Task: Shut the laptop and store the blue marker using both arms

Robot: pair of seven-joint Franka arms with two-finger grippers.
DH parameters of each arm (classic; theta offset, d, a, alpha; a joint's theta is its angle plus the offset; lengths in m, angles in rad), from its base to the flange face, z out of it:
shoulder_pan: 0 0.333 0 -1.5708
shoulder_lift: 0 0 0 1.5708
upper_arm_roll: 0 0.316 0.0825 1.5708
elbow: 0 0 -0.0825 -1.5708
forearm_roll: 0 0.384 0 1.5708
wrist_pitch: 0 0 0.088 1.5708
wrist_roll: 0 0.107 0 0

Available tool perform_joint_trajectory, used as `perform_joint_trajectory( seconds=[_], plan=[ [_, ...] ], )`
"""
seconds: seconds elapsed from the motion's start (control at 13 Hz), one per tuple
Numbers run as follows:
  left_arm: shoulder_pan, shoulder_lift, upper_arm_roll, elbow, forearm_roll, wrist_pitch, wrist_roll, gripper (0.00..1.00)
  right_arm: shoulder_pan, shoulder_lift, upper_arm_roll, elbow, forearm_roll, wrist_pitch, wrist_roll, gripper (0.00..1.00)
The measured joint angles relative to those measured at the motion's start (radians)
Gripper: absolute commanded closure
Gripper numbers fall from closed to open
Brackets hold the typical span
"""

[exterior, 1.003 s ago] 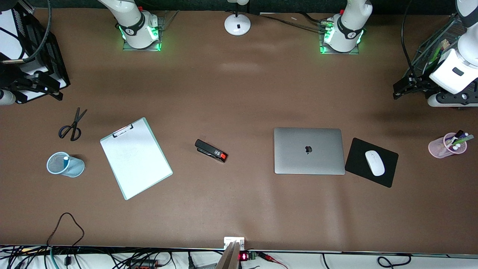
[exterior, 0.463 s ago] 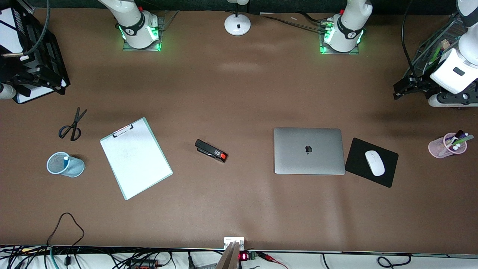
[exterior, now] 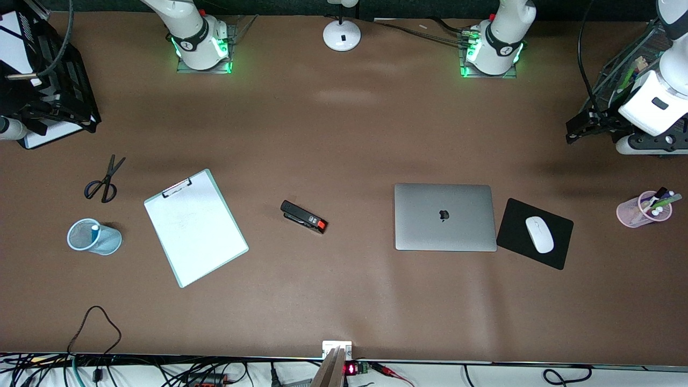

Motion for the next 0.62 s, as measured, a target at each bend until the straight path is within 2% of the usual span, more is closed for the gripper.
perform_joint_trajectory(
  seconds=[0.62],
  plan=[
    [-0.002,0.004,-0.001,0.002,0.0,0.0,0.007,0.0,0.001,0.0,0.0,0.0,0.0,-0.006,0.0,0.0]
  ],
)
